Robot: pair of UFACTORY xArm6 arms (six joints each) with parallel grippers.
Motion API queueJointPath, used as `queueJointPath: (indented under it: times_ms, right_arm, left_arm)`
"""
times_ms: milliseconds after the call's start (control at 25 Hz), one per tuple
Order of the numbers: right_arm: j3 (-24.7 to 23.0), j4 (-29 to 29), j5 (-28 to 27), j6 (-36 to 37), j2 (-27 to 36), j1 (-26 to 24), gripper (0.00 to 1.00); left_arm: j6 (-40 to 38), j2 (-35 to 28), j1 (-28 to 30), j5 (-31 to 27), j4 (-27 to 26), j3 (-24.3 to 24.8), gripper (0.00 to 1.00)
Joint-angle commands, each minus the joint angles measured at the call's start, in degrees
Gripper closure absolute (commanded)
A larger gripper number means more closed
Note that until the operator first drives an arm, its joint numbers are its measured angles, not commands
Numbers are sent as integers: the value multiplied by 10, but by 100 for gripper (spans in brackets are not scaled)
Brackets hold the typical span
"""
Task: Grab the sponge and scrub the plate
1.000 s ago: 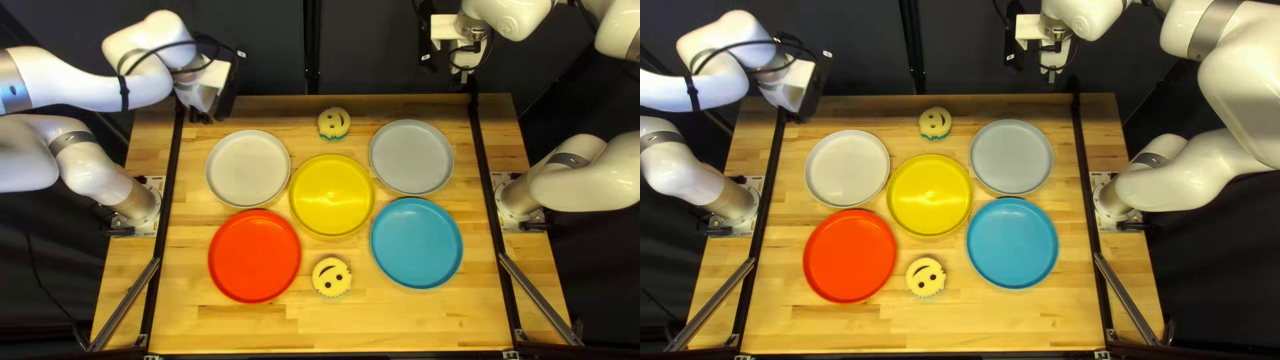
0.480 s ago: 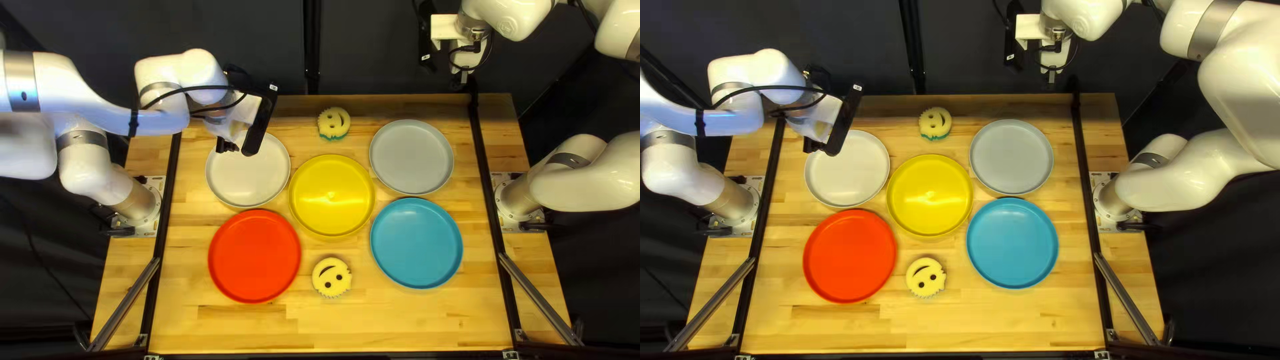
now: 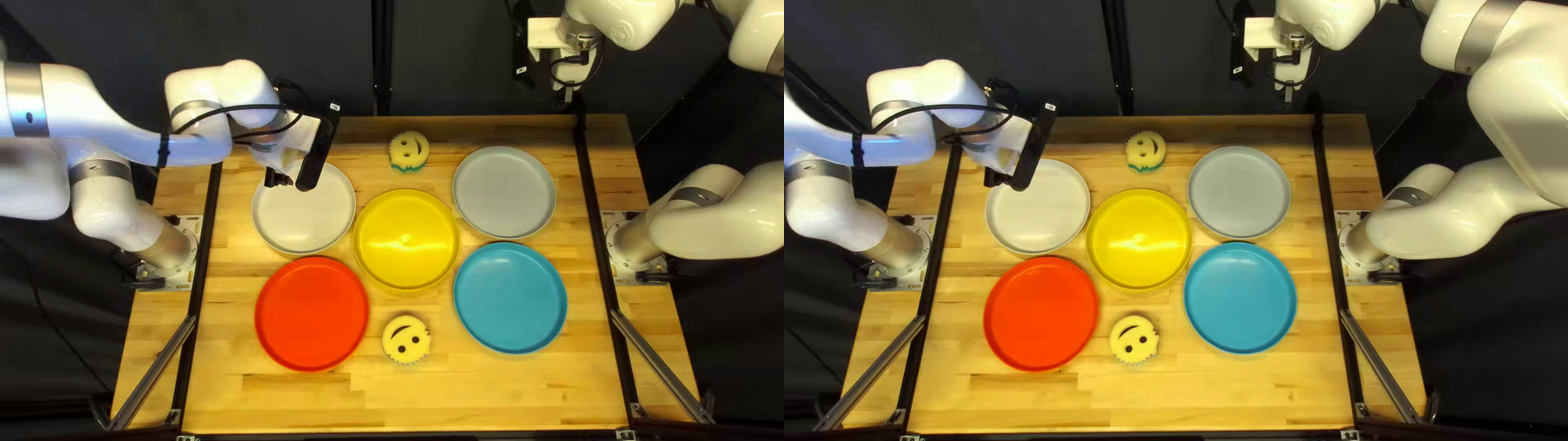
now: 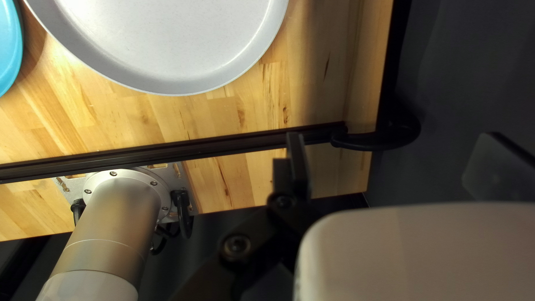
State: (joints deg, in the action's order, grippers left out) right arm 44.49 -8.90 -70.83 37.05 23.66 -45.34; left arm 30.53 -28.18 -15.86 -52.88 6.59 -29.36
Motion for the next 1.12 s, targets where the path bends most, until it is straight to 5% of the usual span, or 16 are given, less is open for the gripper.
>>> queueJointPath:
  times_ms: [40,360,840,1120]
  right_arm:
    - [0,0,0,0,0,0,0]
    - [0,0,0,0,0,0,0]
    - [0,0,0,0,0,0,0]
    - [0,0,0,0,0,0,0]
  left_arm:
    - [-90,68,75,57,14,-15,0]
    - [-212,127,180,130,48,-30,0]
    - [-213,125,179,131,47,-27,0]
    - [-298,192,259,120,61,-100,0]
